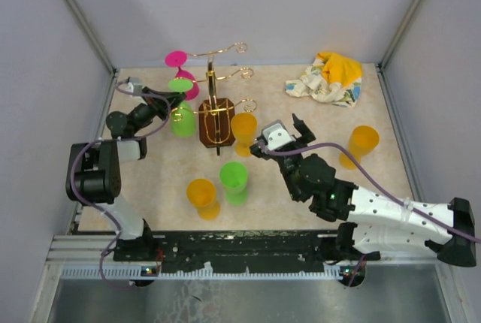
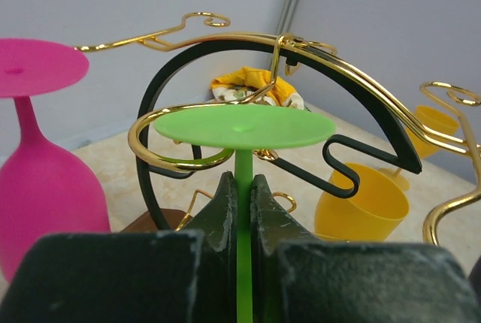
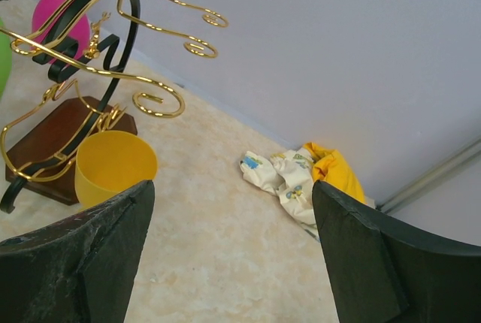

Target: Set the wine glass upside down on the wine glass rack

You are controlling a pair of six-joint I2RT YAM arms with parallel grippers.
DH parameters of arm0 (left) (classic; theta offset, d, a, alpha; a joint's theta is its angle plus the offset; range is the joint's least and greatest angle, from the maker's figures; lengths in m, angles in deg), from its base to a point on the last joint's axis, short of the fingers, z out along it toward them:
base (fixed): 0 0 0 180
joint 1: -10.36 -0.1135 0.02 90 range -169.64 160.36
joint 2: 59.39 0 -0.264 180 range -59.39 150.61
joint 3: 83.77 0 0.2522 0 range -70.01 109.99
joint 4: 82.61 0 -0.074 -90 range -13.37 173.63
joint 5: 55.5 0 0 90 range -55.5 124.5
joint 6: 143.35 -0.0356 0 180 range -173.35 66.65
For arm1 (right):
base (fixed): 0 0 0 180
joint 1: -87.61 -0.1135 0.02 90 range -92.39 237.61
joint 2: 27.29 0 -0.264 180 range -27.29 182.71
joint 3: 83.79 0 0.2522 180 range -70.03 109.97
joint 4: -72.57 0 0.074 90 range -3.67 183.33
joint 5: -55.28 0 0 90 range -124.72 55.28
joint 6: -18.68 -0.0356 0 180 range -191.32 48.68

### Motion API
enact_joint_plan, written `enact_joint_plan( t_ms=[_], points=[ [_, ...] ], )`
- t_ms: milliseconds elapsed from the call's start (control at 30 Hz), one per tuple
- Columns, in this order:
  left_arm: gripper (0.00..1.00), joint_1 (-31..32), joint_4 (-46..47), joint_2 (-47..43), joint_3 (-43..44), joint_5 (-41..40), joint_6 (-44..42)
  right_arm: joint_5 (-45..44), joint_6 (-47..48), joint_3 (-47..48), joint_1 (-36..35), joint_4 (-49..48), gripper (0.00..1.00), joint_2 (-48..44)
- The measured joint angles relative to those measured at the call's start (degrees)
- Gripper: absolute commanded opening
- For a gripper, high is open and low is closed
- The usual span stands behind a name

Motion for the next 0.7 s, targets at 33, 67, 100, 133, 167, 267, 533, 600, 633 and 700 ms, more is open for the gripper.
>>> enact_joint_plan(
  t_ms=[33, 67, 100, 133, 167, 267, 533, 600, 633, 700],
  points=[
    [0.0, 0.0, 0.15, 1.03, 0.68, 0.28, 0.79, 0.0, 0.13, 0.0, 0.0, -0.15, 0.86, 0.0],
    [0.0, 0.0, 0.2, 1.88, 1.4, 0.42, 1.6, 0.0, 0.28, 0.0, 0.0, -0.28, 0.87, 0.0],
    [0.0, 0.02, 0.22, 2.36, 1.95, 0.42, 2.08, -0.02, 0.46, 0.0, 0.0, -0.39, 0.87, 0.0],
    [0.0, 0.02, 0.22, 2.69, 2.34, 0.42, 2.51, -0.02, 0.57, 0.0, 0.0, -0.44, 0.87, 0.0],
    [0.0, 0.02, 0.22, 2.97, 2.67, 0.42, 2.8, -0.02, 0.66, 0.0, 0.0, -0.44, 0.87, 0.0],
    [0.0, 0.02, 0.26, 3.76, 3.45, 0.39, 3.13, -0.09, 0.92, 0.0, 0.0, -0.44, 0.88, 0.02],
    [0.0, 1.27, 0.26, 6.05, 6.1, -0.52, 3.5, -0.2, 1.07, 0.0, 0.0, -0.57, 0.9, 0.33],
    [0.0, 1.66, 0.26, 6.16, 6.14, -0.96, 3.21, -0.2, 1.07, 0.0, 0.0, -0.61, 0.9, 0.37],
    [0.0, 1.77, 0.26, 6.16, 6.14, -1.11, 3.02, -0.2, 1.07, 0.0, 0.0, -0.61, 0.9, 0.37],
    [0.0, 2.03, 0.24, 6.21, 6.14, -1.55, 2.62, -0.2, 1.07, 0.0, 0.0, -0.63, 0.9, 0.37]
  ],
)
